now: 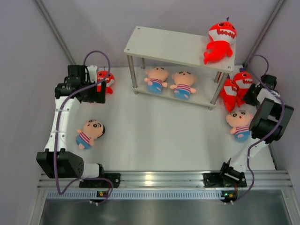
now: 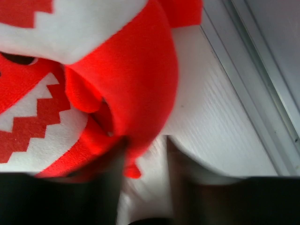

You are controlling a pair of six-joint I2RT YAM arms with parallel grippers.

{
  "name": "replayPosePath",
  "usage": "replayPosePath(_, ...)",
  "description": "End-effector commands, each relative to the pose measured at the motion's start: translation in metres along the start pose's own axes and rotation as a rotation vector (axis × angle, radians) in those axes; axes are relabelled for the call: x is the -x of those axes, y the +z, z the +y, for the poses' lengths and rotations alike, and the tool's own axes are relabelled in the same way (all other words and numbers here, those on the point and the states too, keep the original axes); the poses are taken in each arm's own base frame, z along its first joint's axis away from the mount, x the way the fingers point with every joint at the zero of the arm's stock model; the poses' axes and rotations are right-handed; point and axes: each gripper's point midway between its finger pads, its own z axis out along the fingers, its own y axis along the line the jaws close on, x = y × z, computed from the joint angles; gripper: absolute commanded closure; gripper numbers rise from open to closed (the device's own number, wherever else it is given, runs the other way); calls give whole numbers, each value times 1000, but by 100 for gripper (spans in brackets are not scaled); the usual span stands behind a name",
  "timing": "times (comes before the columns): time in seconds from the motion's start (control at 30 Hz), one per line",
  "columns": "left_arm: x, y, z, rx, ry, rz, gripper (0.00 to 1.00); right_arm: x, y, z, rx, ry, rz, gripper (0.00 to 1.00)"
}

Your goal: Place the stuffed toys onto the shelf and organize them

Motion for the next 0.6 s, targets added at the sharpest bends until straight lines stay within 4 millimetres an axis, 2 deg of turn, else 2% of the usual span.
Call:
replayPosePath(0.0, 0, 2, 1, 7, 1, -1, 2, 32, 1, 15, 75, -27, -86, 79)
replayPosePath(0.07, 0, 2, 2, 11, 0, -2, 2, 35, -3, 14, 64, -29, -110, 98)
replayPosePath(0.1, 0, 2, 3, 12, 0, -1, 2, 39, -7, 13, 54, -29, -130, 100)
replayPosePath(0.2, -1, 2, 2, 12, 0, 0, 2, 59, -39, 7, -6, -25, -231, 100)
replayPosePath(0.23, -1, 2, 2, 13, -1, 2, 2, 73, -64, 10, -9, -23, -295, 100)
replayPosePath(0.3, 0, 2, 2, 11, -1, 0, 2, 90, -93, 11, -31, -12, -382, 100)
replayPosePath(0.33, 0, 2, 2, 12, -2, 0, 2, 107, -128, 17, -24, -6, -467, 100)
replayPosePath(0.4, 2, 0, 3, 18, -1, -7, 2, 124, -164, 19, -43, 12, -558, 100)
replayPosePath(0.43, 2, 0, 3, 18, -1, -8, 2, 138, -199, 26, -32, 16, -639, 100)
replayPosePath(0.47, 2, -1, 3, 17, 1, -10, 2, 144, -217, 26, -42, 24, -676, 100)
replayPosePath(0.53, 2, -1, 4, 18, 3, -10, 2, 158, -264, 33, -34, 46, -758, 100)
replayPosePath(0.57, 2, -2, 3, 17, 6, -13, 2, 162, -280, 34, -37, 56, -790, 100)
